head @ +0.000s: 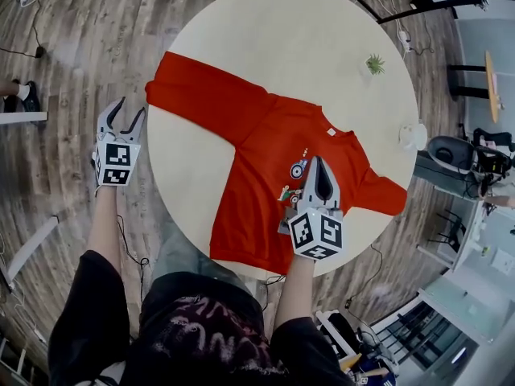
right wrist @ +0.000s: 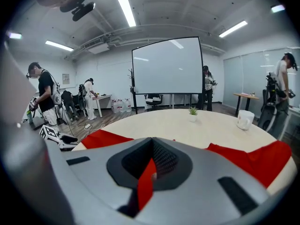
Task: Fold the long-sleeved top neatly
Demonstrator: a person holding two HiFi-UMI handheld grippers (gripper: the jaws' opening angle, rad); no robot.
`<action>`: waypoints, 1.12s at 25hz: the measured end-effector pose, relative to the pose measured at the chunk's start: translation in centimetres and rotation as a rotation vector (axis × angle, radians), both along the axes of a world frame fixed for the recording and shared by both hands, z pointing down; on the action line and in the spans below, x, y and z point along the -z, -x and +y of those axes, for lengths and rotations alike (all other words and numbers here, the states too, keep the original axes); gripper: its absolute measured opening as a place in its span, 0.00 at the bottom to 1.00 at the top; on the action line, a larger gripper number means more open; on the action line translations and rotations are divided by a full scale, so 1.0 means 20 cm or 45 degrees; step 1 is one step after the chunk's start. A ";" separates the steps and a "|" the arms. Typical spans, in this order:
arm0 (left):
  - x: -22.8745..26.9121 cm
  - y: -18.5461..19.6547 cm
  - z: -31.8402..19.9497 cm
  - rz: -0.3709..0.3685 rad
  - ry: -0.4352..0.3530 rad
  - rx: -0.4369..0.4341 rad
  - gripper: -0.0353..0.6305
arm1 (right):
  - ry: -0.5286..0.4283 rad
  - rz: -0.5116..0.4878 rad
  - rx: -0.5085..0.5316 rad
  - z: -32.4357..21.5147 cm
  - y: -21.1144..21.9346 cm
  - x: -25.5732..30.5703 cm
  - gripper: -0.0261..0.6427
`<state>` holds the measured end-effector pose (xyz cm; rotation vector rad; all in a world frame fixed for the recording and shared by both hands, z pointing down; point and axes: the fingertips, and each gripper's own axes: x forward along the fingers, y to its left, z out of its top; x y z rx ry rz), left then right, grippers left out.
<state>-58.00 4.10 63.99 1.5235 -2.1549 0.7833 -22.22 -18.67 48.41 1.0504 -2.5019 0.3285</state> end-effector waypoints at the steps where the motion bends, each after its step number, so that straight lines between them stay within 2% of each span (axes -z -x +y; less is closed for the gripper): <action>1: -0.04 0.01 -0.01 0.000 0.016 -0.023 0.41 | 0.003 0.002 -0.003 0.00 0.01 -0.01 0.05; 7: -0.16 0.05 -0.17 0.041 -0.056 -0.101 0.38 | 0.014 0.038 -0.036 -0.04 0.02 -0.10 0.05; 10: -0.22 0.05 -0.21 0.065 -0.046 -0.148 0.37 | 0.028 0.048 -0.048 -0.04 0.02 -0.13 0.05; 15: -0.26 0.09 -0.24 0.109 -0.084 -0.117 0.24 | 0.036 0.052 -0.082 -0.06 -0.01 -0.14 0.05; 17: -0.25 0.11 -0.25 0.095 -0.087 -0.117 0.20 | 0.037 0.054 -0.100 -0.07 -0.03 -0.15 0.05; 23: -0.14 0.21 -0.19 0.014 -0.072 -0.091 0.17 | 0.026 0.013 -0.123 -0.09 0.00 -0.10 0.05; 28: 0.07 0.26 -0.14 -0.045 -0.122 -0.057 0.17 | 0.009 -0.039 -0.148 -0.06 -0.03 -0.01 0.05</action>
